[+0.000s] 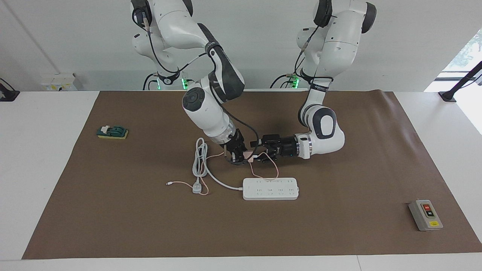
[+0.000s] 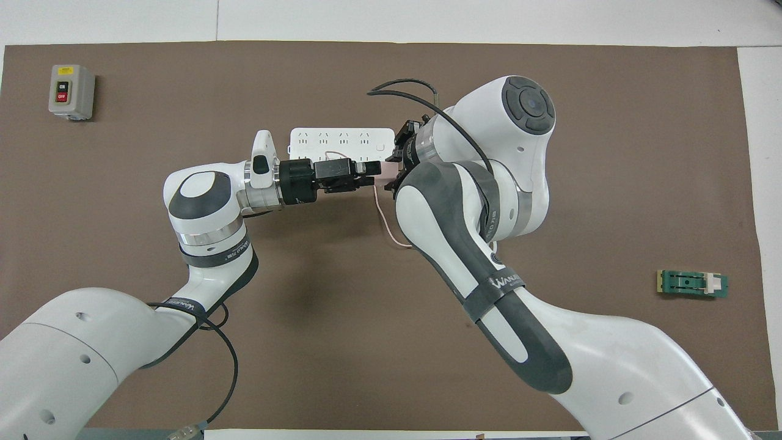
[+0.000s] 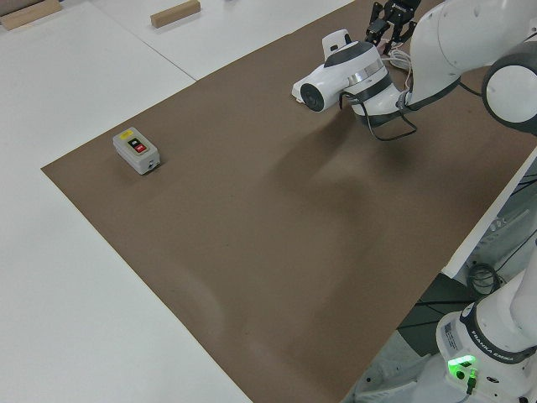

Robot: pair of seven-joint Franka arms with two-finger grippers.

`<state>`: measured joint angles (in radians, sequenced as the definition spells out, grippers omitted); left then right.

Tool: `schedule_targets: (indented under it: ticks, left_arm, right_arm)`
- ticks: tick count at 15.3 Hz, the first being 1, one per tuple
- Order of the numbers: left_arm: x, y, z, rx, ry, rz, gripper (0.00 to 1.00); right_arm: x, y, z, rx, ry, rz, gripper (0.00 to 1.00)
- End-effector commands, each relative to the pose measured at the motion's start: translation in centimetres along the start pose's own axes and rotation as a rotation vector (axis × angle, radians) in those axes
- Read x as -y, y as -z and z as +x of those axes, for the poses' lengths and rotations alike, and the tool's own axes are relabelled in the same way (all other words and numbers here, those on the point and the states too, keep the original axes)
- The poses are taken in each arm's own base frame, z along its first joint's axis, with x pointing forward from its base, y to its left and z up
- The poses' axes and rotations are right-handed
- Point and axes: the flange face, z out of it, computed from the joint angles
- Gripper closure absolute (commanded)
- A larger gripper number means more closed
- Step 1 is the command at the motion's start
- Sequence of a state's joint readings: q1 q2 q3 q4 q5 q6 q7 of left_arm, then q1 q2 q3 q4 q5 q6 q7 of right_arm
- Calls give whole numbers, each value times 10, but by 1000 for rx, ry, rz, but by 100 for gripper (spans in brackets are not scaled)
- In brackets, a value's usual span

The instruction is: Plug charger into power strip

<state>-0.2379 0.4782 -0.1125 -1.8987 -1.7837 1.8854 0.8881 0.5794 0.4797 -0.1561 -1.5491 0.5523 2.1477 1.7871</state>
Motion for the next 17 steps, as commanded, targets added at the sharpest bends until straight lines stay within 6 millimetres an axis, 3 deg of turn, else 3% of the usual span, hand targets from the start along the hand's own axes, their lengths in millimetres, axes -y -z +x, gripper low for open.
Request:
schedule_targets:
  ticks: [1, 4, 11, 17]
  left_arm:
    - [3, -2, 5, -20, -19, -5, 0]
    - [2, 0, 7, -18, -24, -9, 0]
    - [28, 0, 12, -17, -35, -6, 0]
    - [24, -8, 10, 8, -28, -34, 0]
  right_arm:
    - [0, 4, 0, -21, -8, -13, 100]
    - [0, 6, 0, -22, -8, -16, 100]
    - [2, 15, 0, -8, -15, -23, 100]
    - [1, 14, 0, -10, -27, -23, 100]
